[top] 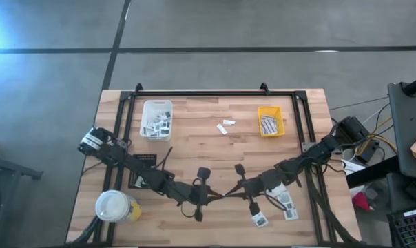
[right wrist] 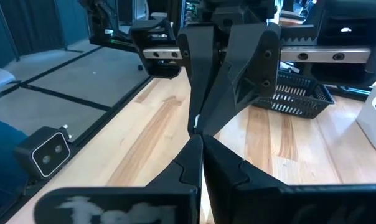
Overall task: Pick & Place First Aid Supplies
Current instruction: Put the green bandage pack into the black bin
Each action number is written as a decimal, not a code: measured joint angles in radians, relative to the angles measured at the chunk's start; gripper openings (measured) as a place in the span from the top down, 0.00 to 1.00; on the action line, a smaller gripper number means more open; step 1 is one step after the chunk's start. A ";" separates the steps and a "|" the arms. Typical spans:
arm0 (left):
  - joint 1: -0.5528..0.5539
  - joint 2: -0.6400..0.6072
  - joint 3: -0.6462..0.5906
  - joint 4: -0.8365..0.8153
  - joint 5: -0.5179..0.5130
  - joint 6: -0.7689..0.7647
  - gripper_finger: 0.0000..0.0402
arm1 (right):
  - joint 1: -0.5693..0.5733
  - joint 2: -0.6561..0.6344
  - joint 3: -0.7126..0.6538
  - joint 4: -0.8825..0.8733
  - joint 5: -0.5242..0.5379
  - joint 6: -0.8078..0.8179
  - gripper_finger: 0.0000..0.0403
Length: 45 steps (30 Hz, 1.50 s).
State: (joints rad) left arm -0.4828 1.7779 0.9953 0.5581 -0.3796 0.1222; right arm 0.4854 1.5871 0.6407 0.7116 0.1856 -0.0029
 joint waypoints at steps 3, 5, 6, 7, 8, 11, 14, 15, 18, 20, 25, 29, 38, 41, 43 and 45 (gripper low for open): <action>0.000 0.000 0.000 -0.001 -0.007 -0.003 1.00 | 0.000 0.000 0.001 -0.003 0.000 0.000 0.98; -0.001 0.000 0.000 -0.008 -0.023 -0.009 1.00 | 0.000 0.000 0.001 -0.005 0.001 0.002 0.98; -0.001 0.000 0.000 -0.017 -0.032 -0.012 1.00 | 0.000 0.000 0.001 -0.008 0.002 0.006 0.97; -0.001 -0.004 0.000 -0.035 -0.045 -0.016 1.00 | -0.001 0.000 0.001 -0.015 0.006 0.013 0.96; -0.001 -0.009 0.000 -0.061 -0.060 -0.022 1.00 | -0.001 0.000 0.001 -0.023 0.009 0.023 0.95; 0.001 -0.033 -0.001 -0.148 -0.106 -0.073 1.00 | 0.001 -0.003 0.003 -0.079 0.083 0.068 0.89; -0.002 -0.067 -0.001 -0.255 -0.150 -0.151 1.00 | 0.000 -0.004 0.007 -0.143 0.150 0.143 0.83; -0.003 -0.079 -0.001 -0.299 -0.156 -0.184 1.00 | -0.001 -0.004 0.010 -0.156 0.157 0.164 0.81; -0.005 -0.120 -0.001 -0.452 -0.160 -0.313 1.00 | 0.005 -0.005 0.015 -0.175 0.155 0.184 0.76; -0.006 -0.156 0.004 -0.584 -0.158 -0.411 1.00 | 0.013 -0.006 0.021 -0.197 0.152 0.182 0.74; -0.017 -0.250 0.022 -0.901 -0.155 -0.632 1.00 | 0.030 -0.006 0.037 -0.226 0.154 0.139 0.72; -0.023 -0.328 0.026 -1.070 -0.153 -0.752 1.00 | 0.036 -0.006 0.041 -0.240 0.153 0.131 0.73; -0.031 -0.483 0.026 -1.459 -0.113 -1.082 1.00 | 0.036 -0.006 0.041 -0.245 0.153 0.134 0.78; -0.031 -0.516 0.026 -1.588 -0.063 -1.197 1.00 | 0.036 -0.006 0.041 -0.245 0.153 0.134 0.80; -0.031 -0.531 0.026 -1.664 -0.031 -1.276 1.00 | 0.036 -0.006 0.041 -0.248 0.153 0.134 0.81; -0.032 -0.540 0.025 -1.726 0.002 -1.348 1.00 | 0.036 -0.006 0.041 -0.256 0.153 0.134 0.81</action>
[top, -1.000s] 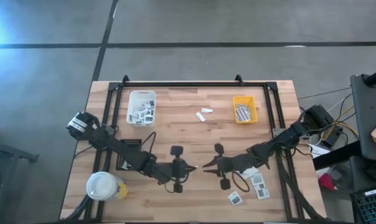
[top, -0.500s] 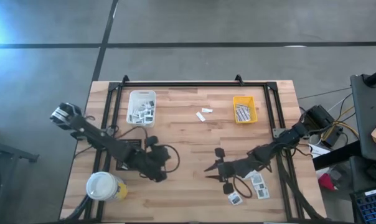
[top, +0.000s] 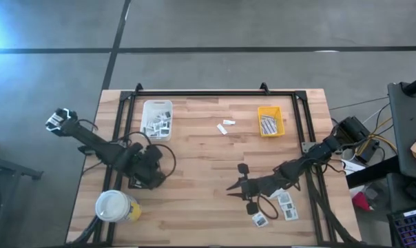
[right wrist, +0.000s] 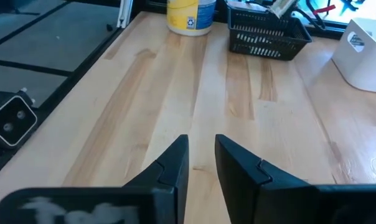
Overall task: Pick & Place First Aid Supplies
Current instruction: Put the green bandage pack into the black bin, then put the blue bandage pack into the yellow bin
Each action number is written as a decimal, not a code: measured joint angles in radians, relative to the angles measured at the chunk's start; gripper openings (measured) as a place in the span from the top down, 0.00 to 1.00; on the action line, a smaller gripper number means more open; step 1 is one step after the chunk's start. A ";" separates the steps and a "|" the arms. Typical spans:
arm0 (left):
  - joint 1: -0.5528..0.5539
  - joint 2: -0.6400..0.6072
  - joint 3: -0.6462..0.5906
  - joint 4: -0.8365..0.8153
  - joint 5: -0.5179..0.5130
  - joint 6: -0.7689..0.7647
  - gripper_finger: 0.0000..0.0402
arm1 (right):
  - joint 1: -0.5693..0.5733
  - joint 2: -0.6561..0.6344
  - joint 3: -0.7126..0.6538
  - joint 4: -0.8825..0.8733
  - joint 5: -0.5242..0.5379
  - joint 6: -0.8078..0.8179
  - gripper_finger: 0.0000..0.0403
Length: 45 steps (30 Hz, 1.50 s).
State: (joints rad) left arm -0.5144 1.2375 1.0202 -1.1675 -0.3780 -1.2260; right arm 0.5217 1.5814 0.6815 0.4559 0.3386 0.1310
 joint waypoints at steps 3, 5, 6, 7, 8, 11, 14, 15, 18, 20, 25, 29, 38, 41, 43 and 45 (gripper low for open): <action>0.000 -0.003 -0.009 -0.049 0.047 -0.078 1.00 | 0.000 0.000 0.000 -0.013 0.000 0.000 0.82; 0.000 -0.001 -0.013 -0.057 0.077 -0.109 1.00 | 0.000 0.000 0.000 -0.013 0.000 0.000 0.83; 0.000 0.002 -0.013 -0.057 0.086 -0.125 1.00 | 0.000 0.000 0.000 -0.013 0.000 0.000 0.83; 0.000 0.006 -0.014 -0.056 0.094 -0.142 1.00 | 0.000 0.000 0.000 -0.013 0.000 0.000 0.82; 0.000 0.010 -0.016 -0.056 0.102 -0.158 1.00 | 0.000 0.000 0.000 -0.014 0.000 0.000 0.82; 0.000 0.020 -0.033 -0.057 0.107 -0.192 1.00 | 0.000 0.000 0.000 -0.014 -0.001 0.000 0.81; 0.000 0.031 -0.065 -0.055 0.140 -0.230 1.00 | 0.000 0.000 0.000 -0.014 -0.001 0.007 0.80; 0.000 0.033 -0.078 -0.054 0.156 -0.240 1.00 | 0.000 0.000 0.000 -0.015 -0.001 0.016 0.80; -0.001 0.035 -0.109 -0.051 0.191 -0.249 1.00 | 0.000 0.000 0.000 -0.022 -0.001 0.033 0.79; -0.001 0.036 -0.125 -0.040 0.198 -0.251 1.00 | 0.000 0.000 -0.001 -0.036 -0.001 0.035 0.79; -0.001 0.036 -0.157 -0.009 0.206 -0.250 1.00 | 0.000 0.000 -0.001 -0.042 -0.001 0.035 0.82; -0.001 0.036 -0.163 -0.008 0.210 -0.242 1.00 | 0.000 0.000 -0.001 -0.042 -0.001 0.035 0.83; 0.000 0.036 -0.163 -0.008 0.236 -0.215 0.93 | 0.000 0.000 -0.001 -0.060 -0.001 0.035 0.82; 0.000 0.036 -0.163 -0.010 0.236 -0.209 0.87 | 0.000 0.000 -0.001 -0.060 -0.001 0.035 0.81; 0.000 0.036 -0.163 -0.017 0.236 -0.208 0.83 | 0.000 0.000 -0.001 -0.061 -0.001 0.050 0.81; 0.002 0.036 -0.163 -0.028 0.236 -0.208 0.80 | 0.000 0.000 -0.001 -0.068 -0.001 0.064 0.82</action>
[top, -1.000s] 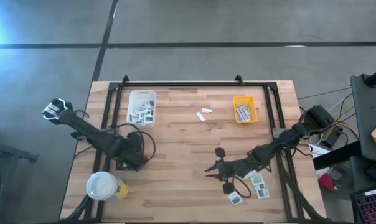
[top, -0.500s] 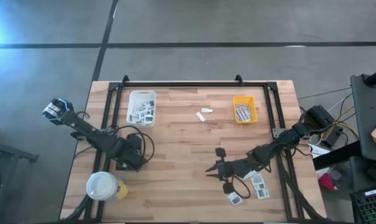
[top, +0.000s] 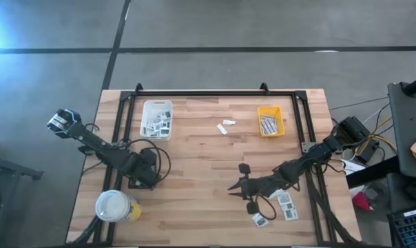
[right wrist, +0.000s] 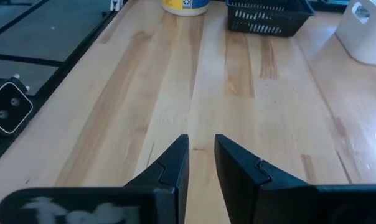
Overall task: Pick & Place First Aid Supplies
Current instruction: Put the blue bandage pack into the yellow bin
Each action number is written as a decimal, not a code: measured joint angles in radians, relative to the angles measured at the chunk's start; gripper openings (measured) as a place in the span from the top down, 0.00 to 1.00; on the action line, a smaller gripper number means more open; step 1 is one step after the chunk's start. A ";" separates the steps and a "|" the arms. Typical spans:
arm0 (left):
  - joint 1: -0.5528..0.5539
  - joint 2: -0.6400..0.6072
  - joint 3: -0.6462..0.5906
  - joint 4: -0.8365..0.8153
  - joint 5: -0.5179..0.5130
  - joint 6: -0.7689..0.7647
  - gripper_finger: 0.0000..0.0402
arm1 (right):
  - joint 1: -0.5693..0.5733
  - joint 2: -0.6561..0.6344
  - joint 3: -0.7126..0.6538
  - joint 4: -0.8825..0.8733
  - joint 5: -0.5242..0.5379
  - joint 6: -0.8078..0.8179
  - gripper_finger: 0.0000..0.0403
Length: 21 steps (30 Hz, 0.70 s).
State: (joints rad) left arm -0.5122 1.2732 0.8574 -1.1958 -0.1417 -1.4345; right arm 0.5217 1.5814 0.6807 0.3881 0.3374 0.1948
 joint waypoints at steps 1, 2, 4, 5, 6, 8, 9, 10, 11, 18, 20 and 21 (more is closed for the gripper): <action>0.000 0.000 0.000 -0.007 0.000 0.000 0.78 | 0.002 0.000 0.000 -0.007 0.000 0.008 0.82; 0.000 0.000 0.000 -0.011 0.000 0.001 0.78 | 0.003 -0.001 0.000 -0.020 0.000 0.013 0.83; 0.000 -0.003 0.000 -0.012 0.000 0.015 0.77 | 0.008 -0.002 0.000 -0.044 -0.001 0.016 0.84; 0.000 -0.005 0.002 -0.012 0.000 0.022 0.77 | 0.012 -0.003 0.001 -0.055 -0.001 0.016 0.84; 0.000 -0.005 0.008 -0.015 0.000 0.028 0.77 | 0.017 -0.003 0.003 -0.062 -0.002 0.018 0.85; 0.000 -0.006 0.021 -0.012 0.000 0.040 0.77 | 0.026 -0.008 0.014 -0.085 -0.004 0.040 0.85; 0.000 -0.006 0.030 -0.011 0.000 0.046 0.77 | 0.033 -0.013 0.022 -0.104 -0.005 0.055 0.86; 0.000 -0.006 0.041 -0.011 0.000 0.047 0.77 | 0.040 -0.019 0.031 -0.127 -0.005 0.072 0.86; 0.000 -0.006 0.052 -0.009 -0.001 0.047 0.77 | 0.048 -0.024 0.042 -0.159 -0.005 0.092 0.86; 0.000 -0.007 0.109 0.103 -0.150 0.165 0.77 | 0.107 -0.062 0.135 -0.494 -0.005 0.263 0.87; 0.000 -0.007 0.111 0.188 -0.197 0.224 0.77 | 0.127 -0.063 0.157 -0.579 -0.005 0.313 0.87; 0.000 -0.007 0.111 0.237 -0.215 0.260 0.77 | 0.137 -0.063 0.166 -0.619 -0.005 0.333 0.87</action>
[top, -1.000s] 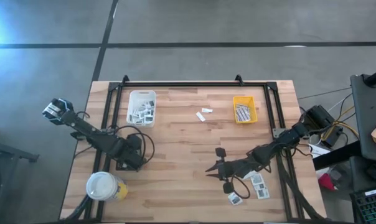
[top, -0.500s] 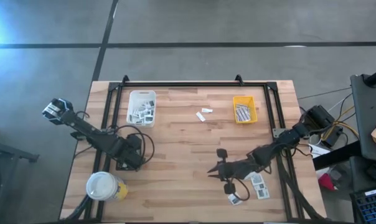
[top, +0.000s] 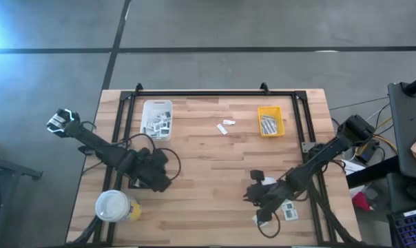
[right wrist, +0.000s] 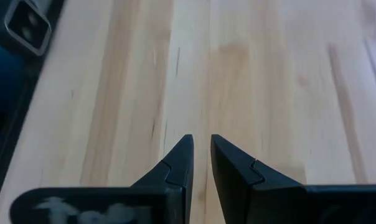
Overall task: Pick & Place First Aid Supplies
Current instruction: Put the blue bandage pack into the yellow bin
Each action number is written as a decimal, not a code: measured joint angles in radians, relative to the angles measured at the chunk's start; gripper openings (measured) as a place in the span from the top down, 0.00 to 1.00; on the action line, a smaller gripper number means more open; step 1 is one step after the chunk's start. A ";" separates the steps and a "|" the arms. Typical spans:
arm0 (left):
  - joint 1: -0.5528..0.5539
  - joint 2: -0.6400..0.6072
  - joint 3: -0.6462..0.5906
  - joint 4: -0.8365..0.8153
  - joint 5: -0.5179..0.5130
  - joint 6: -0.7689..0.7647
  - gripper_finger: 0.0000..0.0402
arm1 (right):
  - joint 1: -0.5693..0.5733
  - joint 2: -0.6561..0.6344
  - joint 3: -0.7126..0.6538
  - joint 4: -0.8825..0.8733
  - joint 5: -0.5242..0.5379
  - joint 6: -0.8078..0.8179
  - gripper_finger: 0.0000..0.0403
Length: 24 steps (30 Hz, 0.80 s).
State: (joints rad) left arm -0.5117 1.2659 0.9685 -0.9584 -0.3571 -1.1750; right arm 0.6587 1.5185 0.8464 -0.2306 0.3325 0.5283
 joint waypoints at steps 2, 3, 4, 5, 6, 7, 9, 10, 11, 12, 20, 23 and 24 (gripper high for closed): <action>0.000 0.000 -0.005 0.113 -0.024 0.079 0.77 | 0.018 0.000 0.012 -0.065 0.000 0.045 0.87; 0.000 0.001 -0.006 0.161 -0.032 0.121 0.77 | 0.026 0.000 0.014 -0.093 0.000 0.068 0.87; 0.000 0.004 -0.006 0.208 -0.042 0.158 0.77 | 0.033 0.000 0.014 -0.123 0.000 0.094 0.87; 0.000 0.006 -0.006 0.261 -0.051 0.193 0.77 | 0.040 0.000 0.014 -0.152 0.000 0.119 0.87; 0.000 0.010 -0.006 0.310 -0.062 0.227 0.77 | 0.046 0.000 0.014 -0.180 0.000 0.146 0.87; 0.000 0.015 -0.006 0.355 -0.075 0.260 0.77 | 0.050 0.000 0.014 -0.204 0.000 0.172 0.87; 0.000 0.027 -0.006 0.442 -0.102 0.323 0.77 | 0.061 0.000 0.012 -0.250 0.000 0.222 0.87; 0.000 0.034 -0.006 0.481 -0.109 0.353 0.77 | 0.068 0.000 0.011 -0.272 0.000 0.242 0.87; 0.000 0.044 -0.006 0.515 -0.117 0.384 0.77 | 0.075 0.000 0.011 -0.286 -0.004 0.258 0.87; 0.000 0.053 -0.006 0.548 -0.122 0.413 0.77 | 0.083 0.000 0.011 -0.292 -0.017 0.267 0.87; 0.000 0.183 -0.005 0.722 -0.143 0.589 0.77 | 0.189 0.000 0.011 -0.323 -0.077 0.379 0.87; 0.004 0.238 0.000 0.766 -0.143 0.624 0.77 | 0.222 0.001 0.011 -0.407 -0.049 0.466 0.87; 0.005 0.255 0.001 0.786 -0.143 0.627 0.77 | 0.227 0.001 0.011 -0.437 -0.022 0.496 0.87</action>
State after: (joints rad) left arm -0.5069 1.5206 0.9691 -0.1724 -0.4999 -0.5481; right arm 0.8859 1.5196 0.8574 -0.6681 0.3100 1.0238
